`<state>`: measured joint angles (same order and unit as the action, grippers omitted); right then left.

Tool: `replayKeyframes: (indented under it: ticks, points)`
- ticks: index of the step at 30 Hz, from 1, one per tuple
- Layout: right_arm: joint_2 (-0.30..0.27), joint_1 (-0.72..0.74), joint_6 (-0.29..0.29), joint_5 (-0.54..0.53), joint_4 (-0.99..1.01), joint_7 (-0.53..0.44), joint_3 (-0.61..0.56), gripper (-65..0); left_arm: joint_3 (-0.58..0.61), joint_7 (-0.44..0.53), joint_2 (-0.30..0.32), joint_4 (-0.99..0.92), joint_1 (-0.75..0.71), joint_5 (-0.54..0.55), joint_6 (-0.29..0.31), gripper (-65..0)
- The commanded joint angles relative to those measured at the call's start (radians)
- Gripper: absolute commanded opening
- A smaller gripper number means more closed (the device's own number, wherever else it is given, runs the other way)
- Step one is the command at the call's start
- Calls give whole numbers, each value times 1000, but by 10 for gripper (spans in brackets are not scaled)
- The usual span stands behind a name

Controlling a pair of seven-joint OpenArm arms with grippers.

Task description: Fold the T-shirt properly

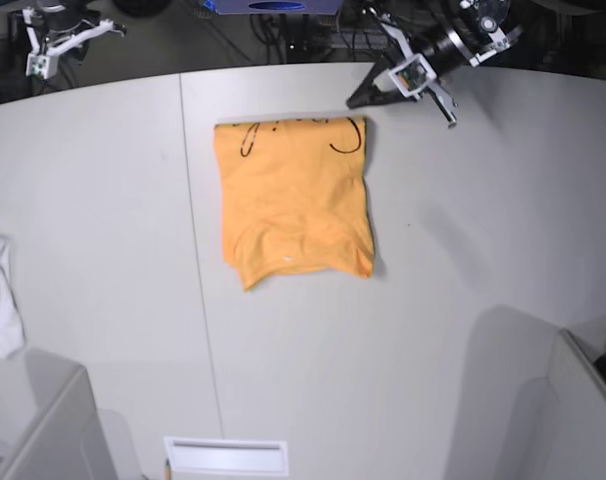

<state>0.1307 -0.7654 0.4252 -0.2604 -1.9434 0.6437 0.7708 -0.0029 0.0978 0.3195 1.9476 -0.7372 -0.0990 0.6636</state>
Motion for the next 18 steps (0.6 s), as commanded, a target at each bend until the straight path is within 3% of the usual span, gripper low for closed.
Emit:
replayKeyframes:
  ticks: [1, 5, 7, 13, 18]
  points:
    - [-4, -16, 2, -4, -11, 43, 3, -650, 2, 32, 7, 17, -37, -2, 5, -650]
    - [-19, -30, 2, -3, 11, 282, -67, -650, 31, 32, 2, -24, -129, -52, 5, -650]
    - [-55, -47, 2, -4, 40, 322, -146, -650, 67, 32, 2, -78, -147, -64, 3, -650]
    - [-122, 1, 2, -3, 371, 183, -394, -650, 220, 32, -3, -362, -130, -66, -17, -650]
    - [-242, 125, 2, -3, 773, 18, -643, -650, 315, 32, -35, -663, -37, -67, -186, -650]
